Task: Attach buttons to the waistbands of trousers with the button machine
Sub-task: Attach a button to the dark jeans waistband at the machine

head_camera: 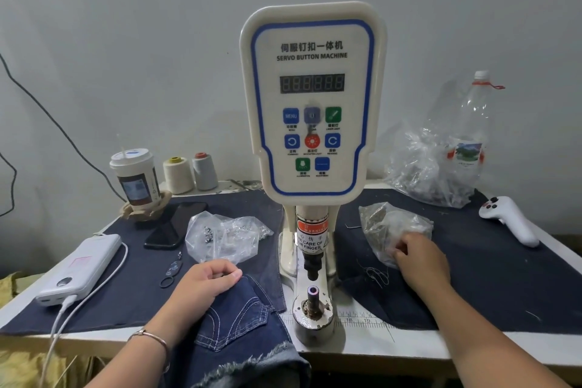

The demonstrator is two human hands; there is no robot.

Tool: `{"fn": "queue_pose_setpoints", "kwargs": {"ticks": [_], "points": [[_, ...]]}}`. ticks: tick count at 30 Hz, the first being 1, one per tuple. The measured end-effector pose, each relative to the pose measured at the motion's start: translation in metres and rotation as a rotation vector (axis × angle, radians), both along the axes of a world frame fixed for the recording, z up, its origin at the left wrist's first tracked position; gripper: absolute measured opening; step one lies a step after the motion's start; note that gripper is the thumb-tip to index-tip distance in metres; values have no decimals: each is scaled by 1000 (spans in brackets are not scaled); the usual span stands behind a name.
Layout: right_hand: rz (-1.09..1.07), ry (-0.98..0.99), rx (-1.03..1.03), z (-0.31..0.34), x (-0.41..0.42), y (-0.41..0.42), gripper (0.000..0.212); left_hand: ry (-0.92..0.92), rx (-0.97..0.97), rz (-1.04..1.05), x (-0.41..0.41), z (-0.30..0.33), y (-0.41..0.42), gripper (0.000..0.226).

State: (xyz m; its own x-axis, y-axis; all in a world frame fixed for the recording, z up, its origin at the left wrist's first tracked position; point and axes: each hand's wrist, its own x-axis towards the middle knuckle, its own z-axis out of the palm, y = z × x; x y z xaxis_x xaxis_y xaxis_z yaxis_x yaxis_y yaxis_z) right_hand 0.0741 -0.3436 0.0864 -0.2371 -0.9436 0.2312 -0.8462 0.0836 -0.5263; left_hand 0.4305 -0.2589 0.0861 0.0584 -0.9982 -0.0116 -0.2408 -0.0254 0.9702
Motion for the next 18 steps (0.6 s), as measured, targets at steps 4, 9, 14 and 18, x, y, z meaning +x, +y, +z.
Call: {"fn": "queue_pose_setpoints", "kwargs": {"ticks": [4,9,14,18], "points": [[-11,-40,-93,-1,-2,3,15,-58,-8,-9,-4,2,0,28],[-25,-200,-269,7,5,25,14,-74,13,-18,-5,2,0,22],[93,-521,-378,33,28,73,11,-94,7,-21,-4,1,-1,24],[200,-952,-129,39,62,95,10,-95,13,-10,-3,-1,-4,28]]}}
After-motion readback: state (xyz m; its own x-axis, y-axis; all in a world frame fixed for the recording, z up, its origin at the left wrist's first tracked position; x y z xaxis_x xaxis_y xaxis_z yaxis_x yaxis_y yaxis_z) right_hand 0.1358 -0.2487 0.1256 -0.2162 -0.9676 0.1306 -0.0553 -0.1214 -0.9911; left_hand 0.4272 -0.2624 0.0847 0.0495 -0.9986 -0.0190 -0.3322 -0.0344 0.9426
